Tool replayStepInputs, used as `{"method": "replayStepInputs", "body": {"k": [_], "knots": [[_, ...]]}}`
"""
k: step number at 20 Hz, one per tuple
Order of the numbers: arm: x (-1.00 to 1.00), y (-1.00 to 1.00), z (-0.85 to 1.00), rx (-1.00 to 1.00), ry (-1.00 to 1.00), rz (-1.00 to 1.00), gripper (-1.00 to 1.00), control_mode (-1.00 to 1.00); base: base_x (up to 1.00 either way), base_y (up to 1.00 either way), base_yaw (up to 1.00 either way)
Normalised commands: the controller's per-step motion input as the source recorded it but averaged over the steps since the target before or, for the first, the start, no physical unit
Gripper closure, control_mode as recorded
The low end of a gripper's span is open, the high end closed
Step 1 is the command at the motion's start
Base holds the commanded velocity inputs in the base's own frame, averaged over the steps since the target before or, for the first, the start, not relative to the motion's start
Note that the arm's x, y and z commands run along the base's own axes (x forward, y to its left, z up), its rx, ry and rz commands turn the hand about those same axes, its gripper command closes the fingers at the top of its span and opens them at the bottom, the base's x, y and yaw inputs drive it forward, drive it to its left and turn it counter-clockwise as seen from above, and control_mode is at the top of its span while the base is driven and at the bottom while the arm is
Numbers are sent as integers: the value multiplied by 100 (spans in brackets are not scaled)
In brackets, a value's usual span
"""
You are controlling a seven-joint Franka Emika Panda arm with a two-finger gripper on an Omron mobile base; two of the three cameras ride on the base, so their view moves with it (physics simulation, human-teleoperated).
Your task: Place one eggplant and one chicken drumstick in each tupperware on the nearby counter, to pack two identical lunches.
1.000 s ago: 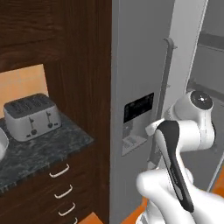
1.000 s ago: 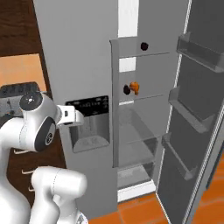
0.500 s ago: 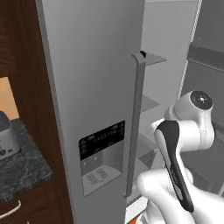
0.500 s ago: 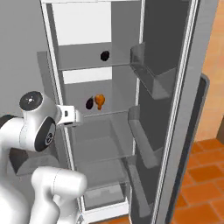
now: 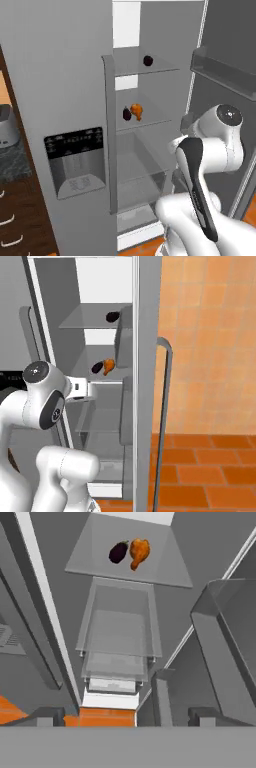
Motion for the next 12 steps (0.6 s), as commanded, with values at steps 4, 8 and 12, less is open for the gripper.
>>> {"method": "replayStepInputs", "body": {"k": [4,8,12], "knots": [[0,0,0,0,0,0,-100,100,28,-18,29],[0,0,0,0,0,0,-100,100,64,9,5],[0,0,0,0,0,0,-100,100,89,18,0]]}}
